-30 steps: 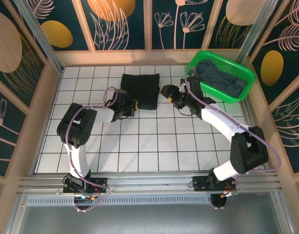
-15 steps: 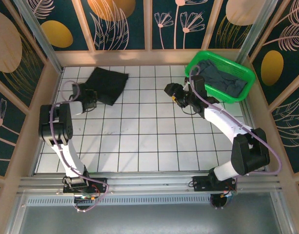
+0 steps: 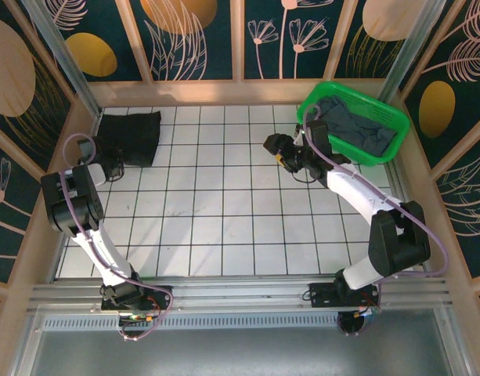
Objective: Fold and stack the t-shirts
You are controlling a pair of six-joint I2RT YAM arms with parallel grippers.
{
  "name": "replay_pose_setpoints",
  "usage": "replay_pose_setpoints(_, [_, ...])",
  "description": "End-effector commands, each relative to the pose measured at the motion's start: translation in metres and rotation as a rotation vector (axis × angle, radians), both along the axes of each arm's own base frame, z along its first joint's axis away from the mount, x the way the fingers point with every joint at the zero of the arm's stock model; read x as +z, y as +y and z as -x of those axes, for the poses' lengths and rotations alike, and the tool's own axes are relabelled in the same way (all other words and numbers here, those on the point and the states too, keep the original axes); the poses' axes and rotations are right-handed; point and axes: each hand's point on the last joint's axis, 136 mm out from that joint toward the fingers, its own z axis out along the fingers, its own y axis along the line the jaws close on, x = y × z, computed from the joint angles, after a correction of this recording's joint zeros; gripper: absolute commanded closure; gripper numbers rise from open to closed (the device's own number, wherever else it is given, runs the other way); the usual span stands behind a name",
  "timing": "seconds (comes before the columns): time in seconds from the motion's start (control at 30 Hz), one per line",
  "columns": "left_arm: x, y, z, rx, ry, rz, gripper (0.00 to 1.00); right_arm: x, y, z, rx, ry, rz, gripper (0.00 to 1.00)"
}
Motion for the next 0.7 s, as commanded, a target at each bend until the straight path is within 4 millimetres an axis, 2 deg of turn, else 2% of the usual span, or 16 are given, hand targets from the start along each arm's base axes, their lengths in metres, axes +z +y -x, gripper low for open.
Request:
replay_pose_setpoints(0.0, [0.004,0.006,-0.014,-0.105,-0.003,-0.081,1.00,0.014,0.005,-0.005,0.037,-0.045,-0.012,0.32])
replay_pose_setpoints(0.17, [0.003,0.007,-0.030,-0.150,-0.012,-0.076,1.00,0.022,0.011,-0.005,0.063,-0.074,-0.043,0.32])
replay_pose_setpoints(0.3, [0.007,0.004,-0.034,-0.157,-0.039,-0.050,1.00,0.028,0.013,-0.008,0.064,-0.095,-0.056,0.31])
replay_pose_setpoints(0.53, [0.016,-0.012,-0.024,-0.170,-0.074,-0.002,1.00,0.025,0.016,-0.013,0.069,-0.089,-0.059,0.32])
replay_pose_setpoints(0.67, [0.012,-0.017,-0.015,-0.176,-0.066,0.010,1.00,0.026,0.021,-0.017,0.082,-0.092,-0.070,0.31])
